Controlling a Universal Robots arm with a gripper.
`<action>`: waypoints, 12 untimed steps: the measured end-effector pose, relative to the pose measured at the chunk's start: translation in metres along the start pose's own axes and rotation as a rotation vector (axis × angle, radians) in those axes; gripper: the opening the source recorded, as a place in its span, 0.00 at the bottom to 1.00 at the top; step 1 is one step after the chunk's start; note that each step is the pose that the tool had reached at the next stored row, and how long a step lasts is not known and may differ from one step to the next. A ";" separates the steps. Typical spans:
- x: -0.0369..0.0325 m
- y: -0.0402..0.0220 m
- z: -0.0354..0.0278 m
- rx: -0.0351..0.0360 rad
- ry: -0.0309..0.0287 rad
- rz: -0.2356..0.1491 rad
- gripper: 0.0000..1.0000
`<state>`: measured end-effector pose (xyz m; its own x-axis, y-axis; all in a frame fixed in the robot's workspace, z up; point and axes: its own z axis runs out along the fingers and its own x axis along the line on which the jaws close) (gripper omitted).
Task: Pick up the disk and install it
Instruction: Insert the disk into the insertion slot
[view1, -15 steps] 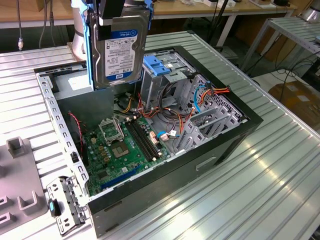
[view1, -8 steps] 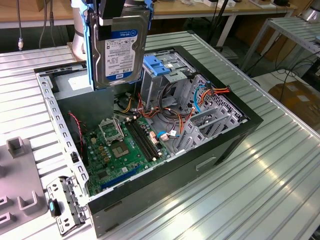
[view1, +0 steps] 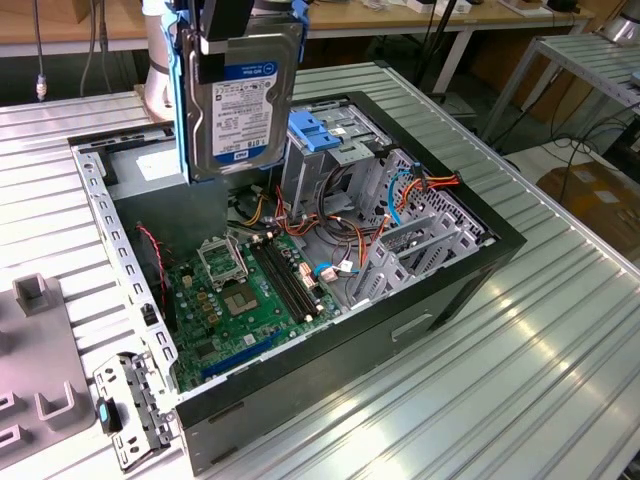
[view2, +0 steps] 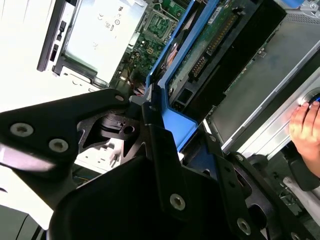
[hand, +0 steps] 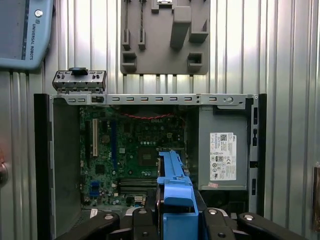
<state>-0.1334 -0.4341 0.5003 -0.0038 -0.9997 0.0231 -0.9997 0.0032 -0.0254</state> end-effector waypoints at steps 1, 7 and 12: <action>0.0006 0.0000 0.0000 0.0000 0.0000 0.000 0.37; 0.0044 -0.0001 0.0001 -0.0001 0.0000 0.000 0.37; 0.0080 -0.0002 0.0002 -0.0001 0.0000 0.000 0.37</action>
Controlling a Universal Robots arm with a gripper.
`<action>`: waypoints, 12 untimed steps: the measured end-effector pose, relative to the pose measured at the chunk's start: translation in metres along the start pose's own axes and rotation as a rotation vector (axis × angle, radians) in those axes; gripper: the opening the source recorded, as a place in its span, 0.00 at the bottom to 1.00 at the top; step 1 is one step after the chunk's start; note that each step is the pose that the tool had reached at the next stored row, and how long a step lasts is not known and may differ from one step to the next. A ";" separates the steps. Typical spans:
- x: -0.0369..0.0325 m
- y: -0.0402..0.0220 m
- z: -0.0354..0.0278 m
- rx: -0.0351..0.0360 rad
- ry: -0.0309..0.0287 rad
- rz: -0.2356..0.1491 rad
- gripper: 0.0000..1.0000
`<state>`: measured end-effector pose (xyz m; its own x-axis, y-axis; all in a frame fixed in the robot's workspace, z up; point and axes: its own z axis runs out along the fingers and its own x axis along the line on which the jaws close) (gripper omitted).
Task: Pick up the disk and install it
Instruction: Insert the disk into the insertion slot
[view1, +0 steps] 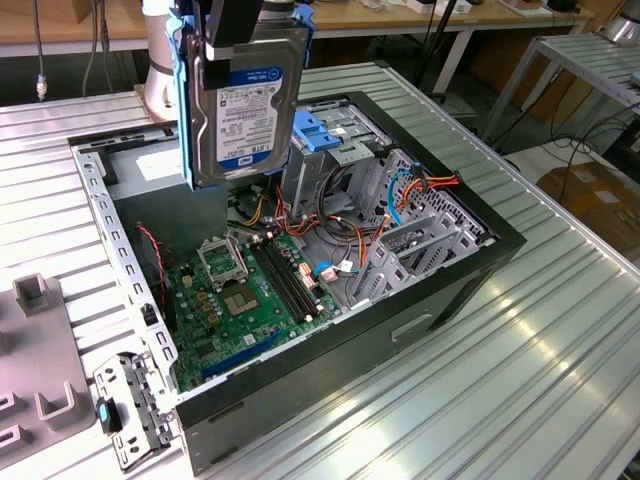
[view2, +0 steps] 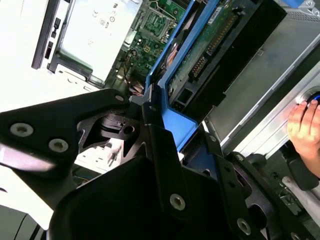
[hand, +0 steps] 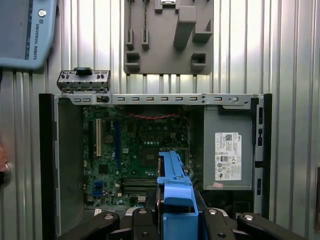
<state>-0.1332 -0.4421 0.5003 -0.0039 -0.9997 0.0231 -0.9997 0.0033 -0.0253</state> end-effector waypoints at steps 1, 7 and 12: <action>0.0009 0.0000 0.0000 0.0000 0.0000 0.000 0.37; 0.0084 -0.0004 0.0002 0.0000 0.0000 0.000 0.37; 0.0152 -0.0008 0.0004 0.0000 0.0001 0.000 0.37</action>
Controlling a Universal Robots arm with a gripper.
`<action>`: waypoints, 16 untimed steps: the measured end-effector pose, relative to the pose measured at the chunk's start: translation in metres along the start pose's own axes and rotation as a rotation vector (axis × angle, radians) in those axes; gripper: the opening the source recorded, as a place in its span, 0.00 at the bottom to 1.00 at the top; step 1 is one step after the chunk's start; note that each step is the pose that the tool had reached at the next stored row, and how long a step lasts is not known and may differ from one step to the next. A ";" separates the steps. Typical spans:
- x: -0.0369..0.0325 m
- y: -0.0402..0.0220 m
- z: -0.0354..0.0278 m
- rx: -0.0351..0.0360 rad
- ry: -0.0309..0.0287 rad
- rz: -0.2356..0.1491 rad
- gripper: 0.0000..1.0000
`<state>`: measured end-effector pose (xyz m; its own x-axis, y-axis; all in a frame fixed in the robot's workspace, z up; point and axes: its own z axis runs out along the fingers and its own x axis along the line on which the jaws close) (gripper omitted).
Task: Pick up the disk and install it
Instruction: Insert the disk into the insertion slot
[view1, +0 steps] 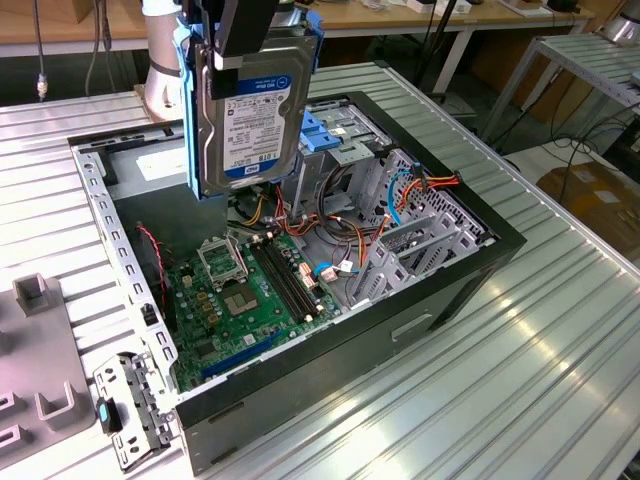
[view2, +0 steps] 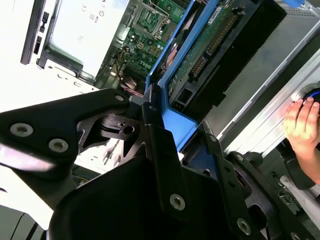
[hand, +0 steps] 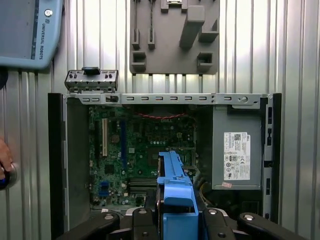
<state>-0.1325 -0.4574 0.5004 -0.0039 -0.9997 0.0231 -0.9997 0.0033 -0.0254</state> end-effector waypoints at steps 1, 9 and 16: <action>0.0021 -0.0002 0.0000 0.0000 0.0000 0.000 0.37; 0.0138 -0.0013 0.0004 0.0000 -0.0001 0.000 0.37; 0.0228 -0.0025 0.0005 -0.0001 0.0000 0.000 0.37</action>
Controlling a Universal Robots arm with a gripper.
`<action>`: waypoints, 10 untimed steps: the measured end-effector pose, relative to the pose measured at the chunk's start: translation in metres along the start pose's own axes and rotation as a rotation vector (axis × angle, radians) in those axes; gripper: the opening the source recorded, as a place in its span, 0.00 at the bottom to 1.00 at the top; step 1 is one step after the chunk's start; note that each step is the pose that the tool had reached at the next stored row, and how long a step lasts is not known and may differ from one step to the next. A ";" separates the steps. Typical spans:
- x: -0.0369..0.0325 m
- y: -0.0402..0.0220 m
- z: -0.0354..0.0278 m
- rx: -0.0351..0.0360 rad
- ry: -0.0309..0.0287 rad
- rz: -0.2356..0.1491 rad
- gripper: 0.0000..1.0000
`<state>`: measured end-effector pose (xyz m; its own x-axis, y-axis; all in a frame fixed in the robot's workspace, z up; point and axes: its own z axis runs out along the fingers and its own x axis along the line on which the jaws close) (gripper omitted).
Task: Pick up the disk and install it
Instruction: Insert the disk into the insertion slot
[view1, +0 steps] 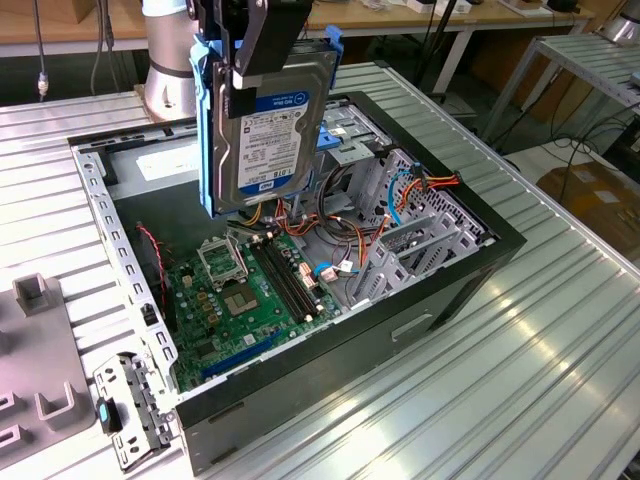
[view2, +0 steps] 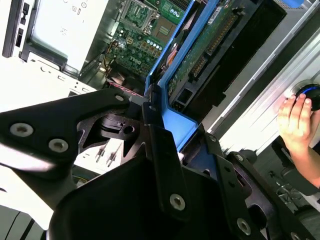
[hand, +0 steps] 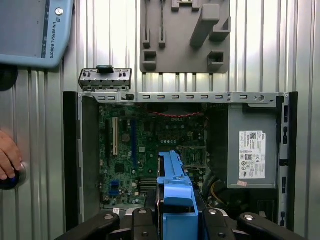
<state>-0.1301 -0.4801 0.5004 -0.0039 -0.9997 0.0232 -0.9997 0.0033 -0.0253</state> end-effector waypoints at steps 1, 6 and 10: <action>0.0002 0.0000 0.0001 0.0000 -0.0001 0.000 0.37; 0.0009 0.0000 0.0001 0.0000 -0.0001 0.000 0.37; 0.0021 0.0000 0.0001 0.0001 -0.0001 0.000 0.37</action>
<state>-0.1301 -0.4823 0.5003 -0.0038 -0.9997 0.0231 -0.9997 0.0032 -0.0254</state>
